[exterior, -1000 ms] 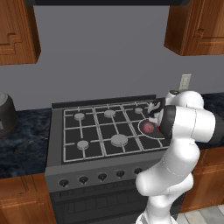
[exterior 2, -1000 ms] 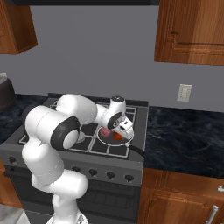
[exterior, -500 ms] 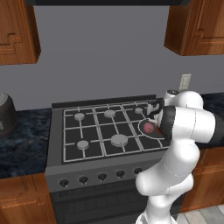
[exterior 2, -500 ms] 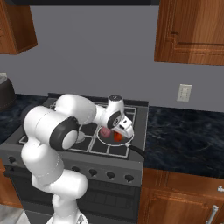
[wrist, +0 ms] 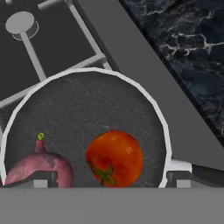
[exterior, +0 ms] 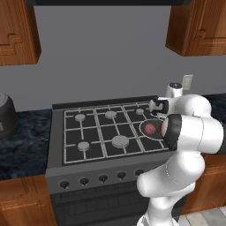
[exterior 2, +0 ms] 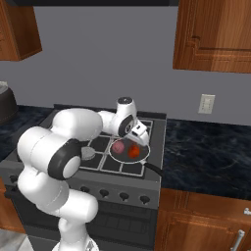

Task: Place the pan on the front right burner on the stove. Then place the tomato and the onion in the pan and turn on the front right burner.

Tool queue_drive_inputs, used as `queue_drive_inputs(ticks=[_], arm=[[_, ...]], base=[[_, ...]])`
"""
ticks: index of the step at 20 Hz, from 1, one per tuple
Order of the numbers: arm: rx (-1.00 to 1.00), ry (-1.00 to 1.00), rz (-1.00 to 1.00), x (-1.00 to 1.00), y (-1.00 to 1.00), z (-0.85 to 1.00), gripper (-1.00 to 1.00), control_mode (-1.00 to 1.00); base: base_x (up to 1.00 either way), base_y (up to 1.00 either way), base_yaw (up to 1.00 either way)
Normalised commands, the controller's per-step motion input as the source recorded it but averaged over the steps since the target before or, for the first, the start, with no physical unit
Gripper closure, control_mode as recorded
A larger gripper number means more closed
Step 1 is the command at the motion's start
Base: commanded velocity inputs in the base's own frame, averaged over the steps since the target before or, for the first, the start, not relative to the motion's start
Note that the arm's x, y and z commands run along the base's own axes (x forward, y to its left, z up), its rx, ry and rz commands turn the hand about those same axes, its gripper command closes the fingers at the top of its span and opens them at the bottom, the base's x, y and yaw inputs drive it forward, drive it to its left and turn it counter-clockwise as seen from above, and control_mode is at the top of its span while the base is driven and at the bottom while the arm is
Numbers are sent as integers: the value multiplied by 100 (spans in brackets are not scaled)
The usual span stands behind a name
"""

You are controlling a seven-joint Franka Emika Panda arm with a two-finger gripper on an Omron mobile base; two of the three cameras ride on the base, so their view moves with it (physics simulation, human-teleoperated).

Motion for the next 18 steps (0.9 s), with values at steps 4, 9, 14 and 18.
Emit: queue_drive_inputs(ticks=[4,9,14,18], arm=[[-3,-5,0,-9,0,56,-100,-100],[-2,-4,0,-26,0,51,-100,-100],[0,-2,0,-49,0,33,-100,-100],[0,-1,0,-80,0,19,-100,-100]], base=[[0,0,0],[0,0,0],[0,0,0],[0,0,0]])
